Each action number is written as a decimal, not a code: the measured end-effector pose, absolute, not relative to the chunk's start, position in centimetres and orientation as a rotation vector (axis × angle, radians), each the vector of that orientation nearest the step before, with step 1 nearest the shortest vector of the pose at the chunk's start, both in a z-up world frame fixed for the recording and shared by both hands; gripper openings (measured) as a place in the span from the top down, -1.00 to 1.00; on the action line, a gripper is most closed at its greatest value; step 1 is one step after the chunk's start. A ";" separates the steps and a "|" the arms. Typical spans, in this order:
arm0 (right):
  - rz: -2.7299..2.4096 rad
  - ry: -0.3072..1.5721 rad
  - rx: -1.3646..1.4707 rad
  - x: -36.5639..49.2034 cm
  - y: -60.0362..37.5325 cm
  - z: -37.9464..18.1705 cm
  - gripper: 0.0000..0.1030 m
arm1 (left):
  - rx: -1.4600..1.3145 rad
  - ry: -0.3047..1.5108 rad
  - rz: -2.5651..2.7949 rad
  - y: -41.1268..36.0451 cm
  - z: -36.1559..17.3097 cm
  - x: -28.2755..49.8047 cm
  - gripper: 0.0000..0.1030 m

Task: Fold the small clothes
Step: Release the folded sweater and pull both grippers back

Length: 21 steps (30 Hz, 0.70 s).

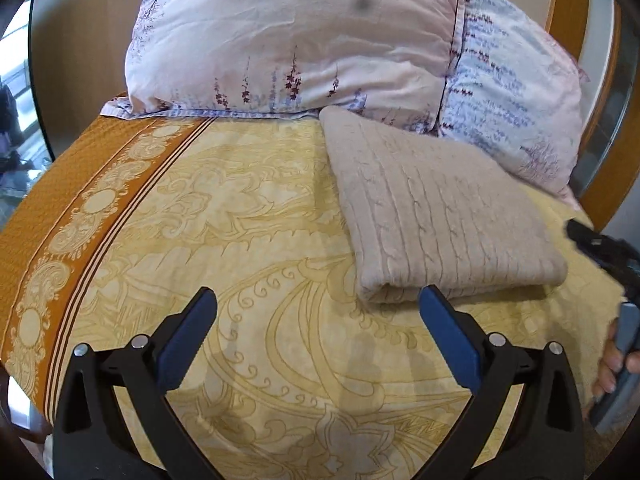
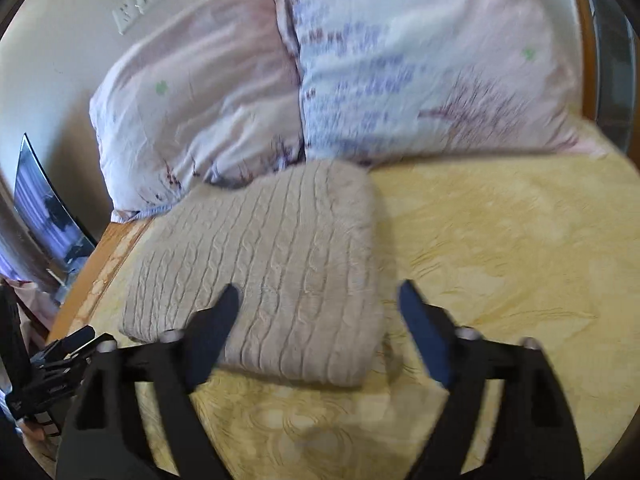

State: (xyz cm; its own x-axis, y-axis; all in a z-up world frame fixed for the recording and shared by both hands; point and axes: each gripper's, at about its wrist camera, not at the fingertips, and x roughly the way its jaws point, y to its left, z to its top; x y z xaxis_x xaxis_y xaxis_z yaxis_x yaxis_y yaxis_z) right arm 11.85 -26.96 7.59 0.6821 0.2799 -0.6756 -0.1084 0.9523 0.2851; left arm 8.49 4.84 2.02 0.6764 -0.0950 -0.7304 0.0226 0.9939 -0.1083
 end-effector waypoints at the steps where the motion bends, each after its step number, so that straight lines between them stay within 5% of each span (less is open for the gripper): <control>1: 0.212 0.781 0.211 11.3 -26.8 7.7 -0.78 | -0.078 0.832 -0.069 4.6 1.9 8.4 -0.96; 6: 0.143 0.779 0.150 10.4 -25.7 7.1 -0.97 | 0.009 0.865 -0.096 3.2 1.1 8.3 -0.96; 21: 0.144 0.935 0.161 8.9 -22.9 4.0 -0.97 | 0.046 0.952 -0.104 1.8 -0.6 9.2 -0.96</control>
State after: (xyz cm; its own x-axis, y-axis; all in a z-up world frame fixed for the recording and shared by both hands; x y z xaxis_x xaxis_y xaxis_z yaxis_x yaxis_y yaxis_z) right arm 8.94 -22.92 4.01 0.5862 0.1924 -0.7870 -0.0535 0.9785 0.1993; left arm 9.22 1.81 -0.65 0.5758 -0.0686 -0.8147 0.1088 0.9940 -0.0068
